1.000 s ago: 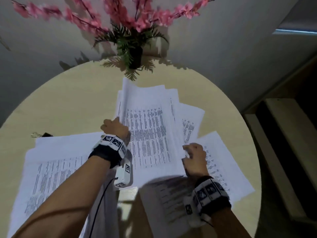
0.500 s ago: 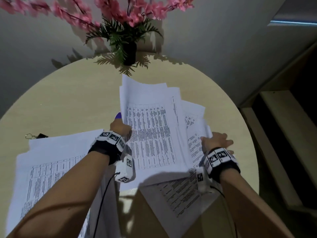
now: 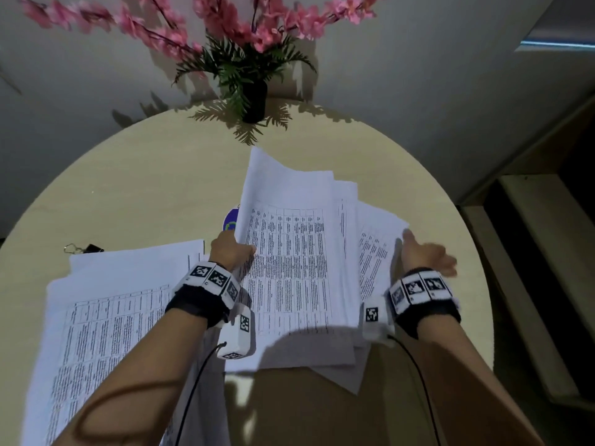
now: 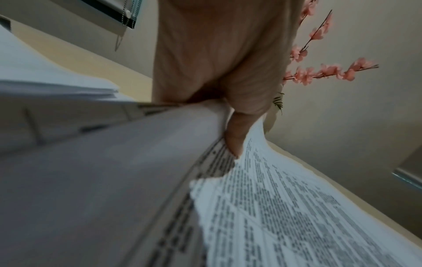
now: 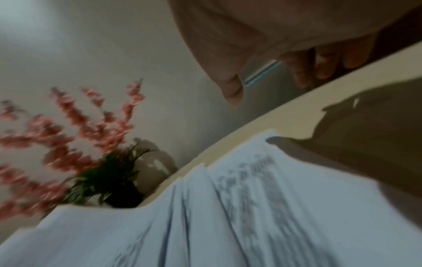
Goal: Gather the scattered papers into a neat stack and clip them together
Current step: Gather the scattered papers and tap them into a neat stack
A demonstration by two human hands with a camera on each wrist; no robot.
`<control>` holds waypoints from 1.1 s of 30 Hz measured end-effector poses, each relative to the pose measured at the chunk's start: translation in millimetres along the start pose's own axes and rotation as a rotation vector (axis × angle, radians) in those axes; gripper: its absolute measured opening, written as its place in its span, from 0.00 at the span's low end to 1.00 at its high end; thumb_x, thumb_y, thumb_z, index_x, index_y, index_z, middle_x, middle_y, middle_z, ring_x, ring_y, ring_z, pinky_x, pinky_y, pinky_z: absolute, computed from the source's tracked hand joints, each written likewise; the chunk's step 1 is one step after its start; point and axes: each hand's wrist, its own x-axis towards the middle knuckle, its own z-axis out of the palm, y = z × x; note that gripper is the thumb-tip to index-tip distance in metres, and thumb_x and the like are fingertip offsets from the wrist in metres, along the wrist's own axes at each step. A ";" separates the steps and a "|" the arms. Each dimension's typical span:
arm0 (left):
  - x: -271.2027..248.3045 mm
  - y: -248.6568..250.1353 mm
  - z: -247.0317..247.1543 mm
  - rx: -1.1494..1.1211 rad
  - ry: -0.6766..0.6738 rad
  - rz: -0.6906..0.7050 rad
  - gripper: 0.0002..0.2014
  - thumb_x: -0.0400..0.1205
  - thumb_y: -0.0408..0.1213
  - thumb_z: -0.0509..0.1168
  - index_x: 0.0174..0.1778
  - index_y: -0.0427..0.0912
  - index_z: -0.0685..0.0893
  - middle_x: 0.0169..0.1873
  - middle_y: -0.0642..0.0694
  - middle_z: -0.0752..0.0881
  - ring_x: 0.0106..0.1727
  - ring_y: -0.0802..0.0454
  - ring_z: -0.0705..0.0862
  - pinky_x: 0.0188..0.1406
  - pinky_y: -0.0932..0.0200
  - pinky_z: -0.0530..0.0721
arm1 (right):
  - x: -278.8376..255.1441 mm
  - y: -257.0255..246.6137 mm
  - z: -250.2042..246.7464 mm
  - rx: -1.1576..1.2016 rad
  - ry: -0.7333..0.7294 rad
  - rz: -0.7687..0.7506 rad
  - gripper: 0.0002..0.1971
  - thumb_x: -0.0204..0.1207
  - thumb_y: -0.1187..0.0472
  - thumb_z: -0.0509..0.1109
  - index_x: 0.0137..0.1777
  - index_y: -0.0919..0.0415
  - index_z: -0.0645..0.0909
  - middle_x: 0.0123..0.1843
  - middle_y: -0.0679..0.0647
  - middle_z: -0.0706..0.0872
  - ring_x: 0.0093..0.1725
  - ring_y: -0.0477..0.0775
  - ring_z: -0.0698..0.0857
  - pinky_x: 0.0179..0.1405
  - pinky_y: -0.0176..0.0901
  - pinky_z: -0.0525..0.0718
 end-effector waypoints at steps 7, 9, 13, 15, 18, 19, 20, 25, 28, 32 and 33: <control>-22.2 7.7 19.5 -0.253 -0.219 -0.024 0.24 0.70 0.52 0.74 0.44 0.33 0.79 0.39 0.41 0.84 0.44 0.43 0.83 0.44 0.56 0.81 | -42.2 23.3 47.2 -0.014 -0.388 -0.179 0.37 0.70 0.42 0.68 0.69 0.72 0.69 0.71 0.66 0.71 0.66 0.66 0.74 0.65 0.61 0.78; -33.4 13.3 24.5 -0.245 -0.244 -0.008 0.15 0.76 0.42 0.70 0.42 0.34 0.75 0.28 0.46 0.76 0.30 0.52 0.75 0.28 0.61 0.73 | -53.3 14.1 57.7 0.028 -0.551 -0.249 0.26 0.70 0.52 0.70 0.64 0.68 0.75 0.64 0.66 0.80 0.51 0.59 0.81 0.46 0.49 0.85; -47.3 10.6 7.6 -0.351 -0.160 0.104 0.10 0.79 0.30 0.66 0.46 0.33 0.70 0.25 0.44 0.70 0.24 0.50 0.72 0.16 0.64 0.76 | -60.2 1.0 43.5 0.090 -0.552 -0.391 0.28 0.72 0.70 0.66 0.73 0.64 0.65 0.69 0.65 0.77 0.63 0.64 0.80 0.63 0.55 0.82; -60.1 15.5 -15.1 -0.431 -0.092 0.224 0.10 0.79 0.32 0.67 0.45 0.33 0.71 0.28 0.43 0.72 0.29 0.48 0.74 0.21 0.67 0.79 | -70.3 -5.9 24.3 0.328 -0.593 -0.397 0.42 0.70 0.70 0.72 0.79 0.58 0.52 0.77 0.62 0.67 0.73 0.64 0.73 0.70 0.55 0.76; -85.7 32.7 -60.0 -0.529 -0.002 0.482 0.09 0.76 0.33 0.70 0.37 0.35 0.77 0.33 0.38 0.79 0.36 0.46 0.80 0.39 0.55 0.80 | -98.5 -25.8 -12.8 0.686 -0.698 -0.450 0.32 0.70 0.74 0.72 0.73 0.65 0.65 0.62 0.57 0.84 0.59 0.50 0.86 0.53 0.43 0.85; -94.1 37.9 -74.3 -0.575 0.009 0.557 0.09 0.74 0.34 0.72 0.35 0.36 0.78 0.34 0.38 0.80 0.38 0.47 0.80 0.42 0.54 0.79 | -110.2 -33.1 -28.9 0.703 -0.645 -0.529 0.23 0.71 0.73 0.72 0.65 0.66 0.73 0.50 0.52 0.89 0.47 0.43 0.89 0.45 0.39 0.86; -102.9 42.8 -87.0 -0.625 0.006 0.628 0.11 0.71 0.37 0.74 0.37 0.37 0.79 0.36 0.38 0.80 0.40 0.47 0.80 0.45 0.52 0.78 | -120.0 -38.4 -43.0 0.695 -0.572 -0.625 0.17 0.70 0.71 0.73 0.59 0.65 0.77 0.42 0.46 0.90 0.40 0.39 0.89 0.42 0.37 0.85; -140.1 46.9 -120.7 -0.802 0.044 0.782 0.25 0.52 0.53 0.77 0.42 0.46 0.85 0.32 0.62 0.91 0.40 0.66 0.89 0.46 0.71 0.85 | -154.2 -32.1 -75.2 0.863 -0.496 -0.746 0.28 0.65 0.70 0.77 0.66 0.68 0.74 0.54 0.55 0.87 0.43 0.38 0.90 0.39 0.29 0.86; -148.8 39.5 -119.4 -0.911 0.056 0.813 0.36 0.48 0.58 0.80 0.48 0.45 0.82 0.36 0.57 0.91 0.40 0.67 0.88 0.41 0.70 0.85 | -172.0 -21.3 -74.0 0.912 -0.510 -0.748 0.29 0.64 0.77 0.75 0.66 0.70 0.71 0.51 0.57 0.85 0.38 0.37 0.89 0.34 0.29 0.86; -147.5 27.7 -103.3 -0.936 0.027 0.701 0.44 0.51 0.52 0.83 0.60 0.35 0.77 0.46 0.48 0.87 0.43 0.63 0.88 0.40 0.69 0.87 | -190.7 -15.2 -71.3 0.852 -0.457 -0.759 0.15 0.67 0.74 0.74 0.54 0.67 0.79 0.41 0.53 0.86 0.37 0.45 0.86 0.40 0.41 0.86; -146.5 23.8 -97.3 -0.910 -0.004 0.663 0.39 0.59 0.44 0.82 0.63 0.34 0.76 0.50 0.46 0.87 0.46 0.60 0.88 0.44 0.68 0.88 | -194.6 -15.7 -72.3 0.828 -0.428 -0.774 0.09 0.69 0.73 0.72 0.49 0.64 0.81 0.39 0.53 0.85 0.37 0.47 0.85 0.42 0.44 0.85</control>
